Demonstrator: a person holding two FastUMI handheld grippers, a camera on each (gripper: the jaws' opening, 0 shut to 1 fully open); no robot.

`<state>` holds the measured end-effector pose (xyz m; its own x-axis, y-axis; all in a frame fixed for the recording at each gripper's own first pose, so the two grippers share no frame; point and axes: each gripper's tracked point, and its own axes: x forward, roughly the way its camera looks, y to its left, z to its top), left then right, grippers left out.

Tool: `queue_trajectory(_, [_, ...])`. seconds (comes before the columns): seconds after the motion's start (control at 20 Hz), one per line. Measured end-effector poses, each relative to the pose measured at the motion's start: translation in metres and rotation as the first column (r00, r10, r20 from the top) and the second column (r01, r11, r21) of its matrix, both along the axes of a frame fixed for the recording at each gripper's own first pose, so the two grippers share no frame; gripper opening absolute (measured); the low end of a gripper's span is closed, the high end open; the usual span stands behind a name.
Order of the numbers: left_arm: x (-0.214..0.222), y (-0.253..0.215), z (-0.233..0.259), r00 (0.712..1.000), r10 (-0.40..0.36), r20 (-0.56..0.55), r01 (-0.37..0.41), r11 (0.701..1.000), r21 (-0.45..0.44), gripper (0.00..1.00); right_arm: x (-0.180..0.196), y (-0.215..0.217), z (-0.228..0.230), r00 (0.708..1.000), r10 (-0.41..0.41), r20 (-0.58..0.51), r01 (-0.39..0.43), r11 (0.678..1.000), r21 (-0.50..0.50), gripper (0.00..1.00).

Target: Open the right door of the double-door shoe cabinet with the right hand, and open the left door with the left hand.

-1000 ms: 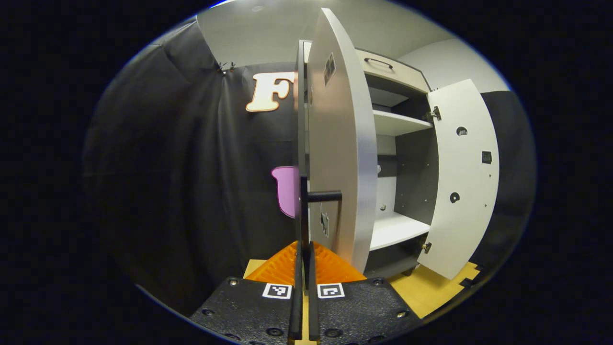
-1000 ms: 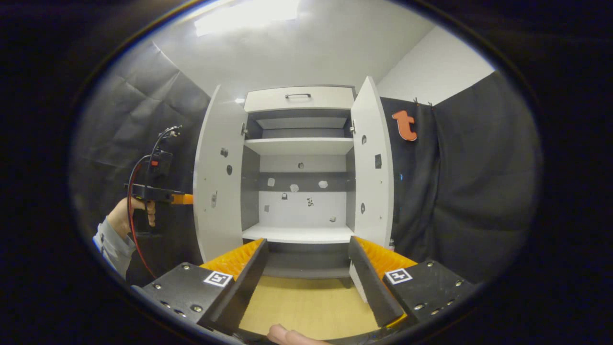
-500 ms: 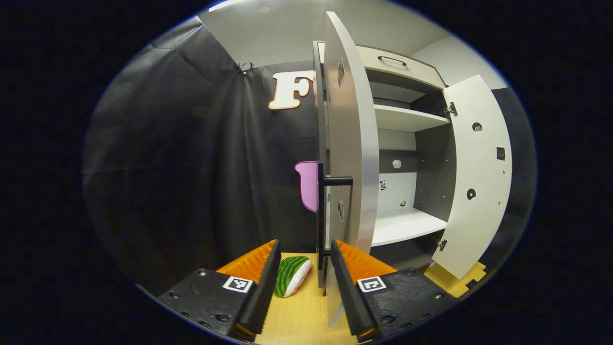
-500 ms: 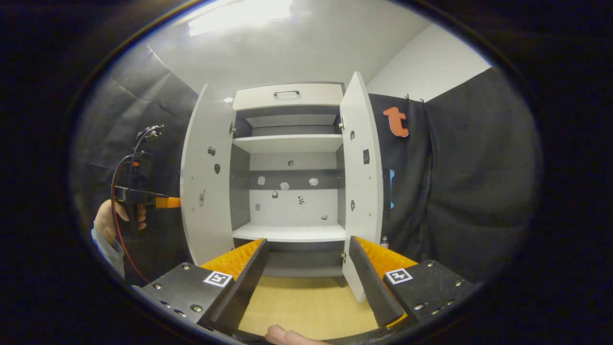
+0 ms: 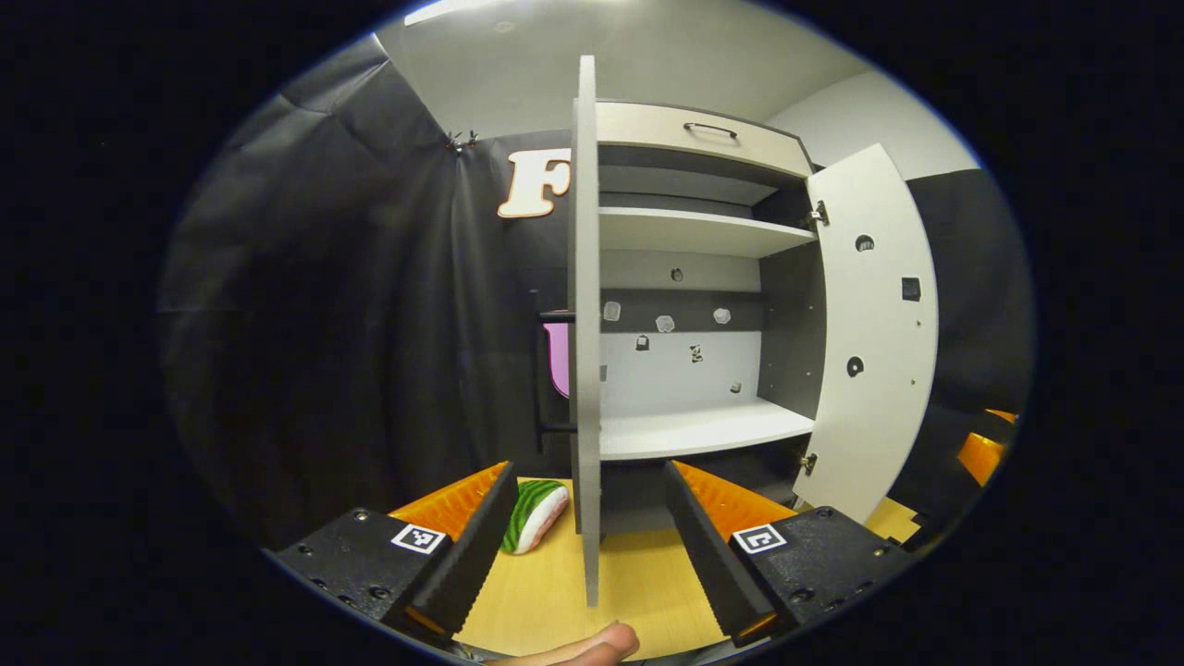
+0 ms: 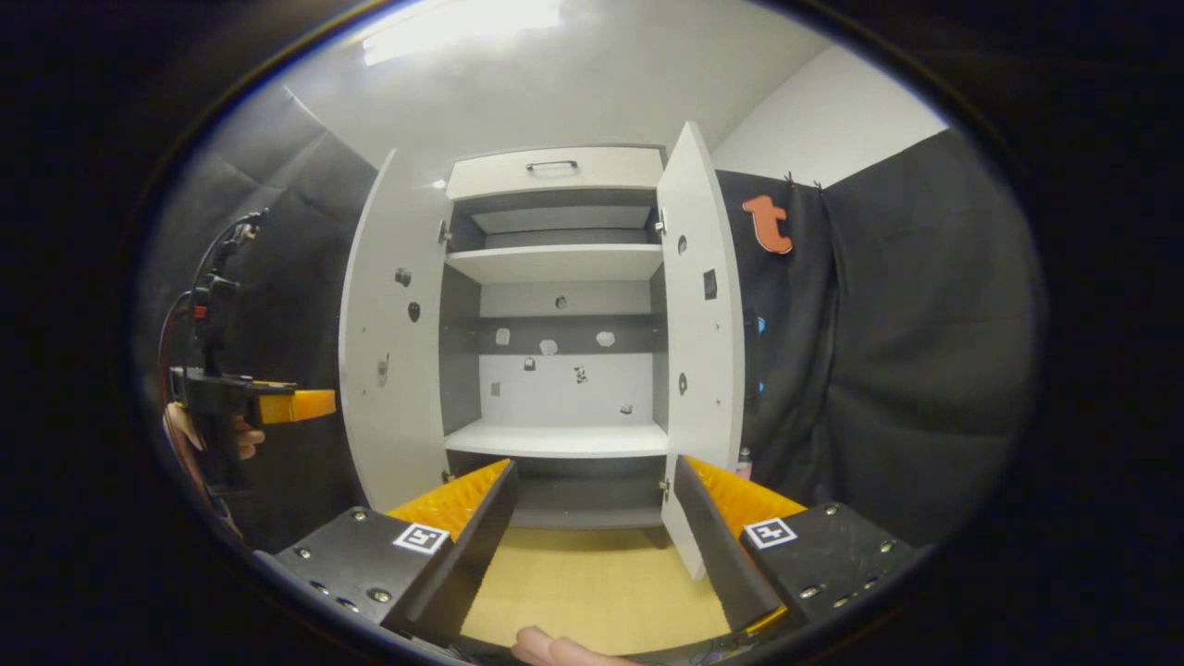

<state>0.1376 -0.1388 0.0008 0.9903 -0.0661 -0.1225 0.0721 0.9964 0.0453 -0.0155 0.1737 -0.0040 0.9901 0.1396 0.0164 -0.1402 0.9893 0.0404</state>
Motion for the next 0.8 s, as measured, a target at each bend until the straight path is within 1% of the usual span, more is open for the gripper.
queue_trajectory(0.05, [-0.007, -0.009, -0.001, 1.0, -0.005, 0.013, 0.005, 1.0, -0.009, 0.97, -0.001, 0.002, -0.001, 1.0, 0.006, -0.008, -0.006, 1.0, 0.008, 1.0])
queue_trajectory(0.1, [-0.012, -0.019, -0.001, 1.0, -0.014, 0.024, 0.014, 1.0, -0.018, 0.97, -0.001, 0.004, -0.003, 1.0, 0.013, -0.014, -0.012, 1.0, 0.015, 0.97])
queue_trajectory(0.15, [-0.019, -0.028, -0.004, 0.999, -0.022, 0.029, 0.022, 1.0, -0.019, 0.97, -0.001, 0.005, -0.004, 1.0, 0.02, -0.02, -0.02, 1.0, 0.015, 0.97])
queue_trajectory(0.2, [-0.027, -0.034, -0.007, 0.999, -0.027, 0.035, 0.028, 0.999, -0.021, 0.94, -0.001, 0.004, -0.005, 0.999, 0.024, -0.025, -0.023, 1.0, 0.01, 0.97])
queue_trajectory(0.25, [-0.032, -0.043, -0.01, 0.998, -0.042, 0.037, 0.042, 0.999, -0.018, 0.97, -0.001, 0.003, -0.007, 0.999, 0.024, -0.03, -0.024, 1.0, 0.003, 0.97])
queue_trajectory(0.3, [-0.04, -0.051, -0.015, 0.998, -0.059, 0.034, 0.06, 0.998, -0.014, 0.97, -0.001, 0.002, -0.009, 0.999, 0.021, -0.037, -0.021, 1.0, -0.004, 1.0])
queue_trajectory(0.35, [-0.046, -0.057, -0.016, 0.997, -0.07, 0.039, 0.071, 0.997, -0.015, 0.97, -0.002, 0.0, -0.01, 0.999, 0.017, -0.041, -0.018, 1.0, -0.009, 1.0])
queue_trajectory(0.5, [-0.056, -0.062, -0.018, 0.997, -0.058, 0.058, 0.061, 0.997, -0.038, 0.97, -0.002, 0.0, -0.01, 0.999, 0.02, -0.045, -0.021, 1.0, -0.01, 1.0])
queue_trajectory(0.55, [-0.059, -0.063, -0.019, 0.997, -0.052, 0.055, 0.055, 0.997, -0.046, 0.95, -0.004, -0.001, -0.008, 0.999, 0.02, -0.041, -0.021, 1.0, -0.011, 1.0])
queue_trajectory(0.6, [-0.061, -0.063, -0.019, 0.997, -0.042, 0.058, 0.045, 0.997, -0.055, 0.97, -0.002, -0.002, -0.007, 0.999, 0.018, -0.032, -0.018, 1.0, -0.013, 1.0])
queue_trajectory(0.65, [-0.062, -0.062, -0.016, 0.997, -0.035, 0.068, 0.039, 0.997, -0.061, 0.98, -0.002, -0.006, -0.004, 1.0, 0.01, -0.019, -0.011, 1.0, -0.015, 1.0])
queue_trajectory(0.7, [-0.062, -0.061, -0.012, 0.996, -0.028, 0.08, 0.032, 0.998, -0.059, 0.95, -0.002, -0.013, 0.0, 1.0, -0.003, -0.005, 0.003, 1.0, -0.017, 0.97])
queue_trajectory(0.75, [-0.064, -0.061, -0.009, 0.995, -0.02, 0.094, 0.025, 0.998, -0.053, 0.97, -0.003, -0.017, 0.004, 1.0, -0.015, 0.008, 0.015, 1.0, -0.02, 0.97])
queue_trajectory(0.8, [-0.066, -0.061, -0.005, 0.994, -0.02, 0.109, 0.025, 0.999, -0.042, 0.94, -0.007, -0.02, 0.008, 1.0, -0.024, 0.019, 0.024, 0.999, -0.022, 1.0])
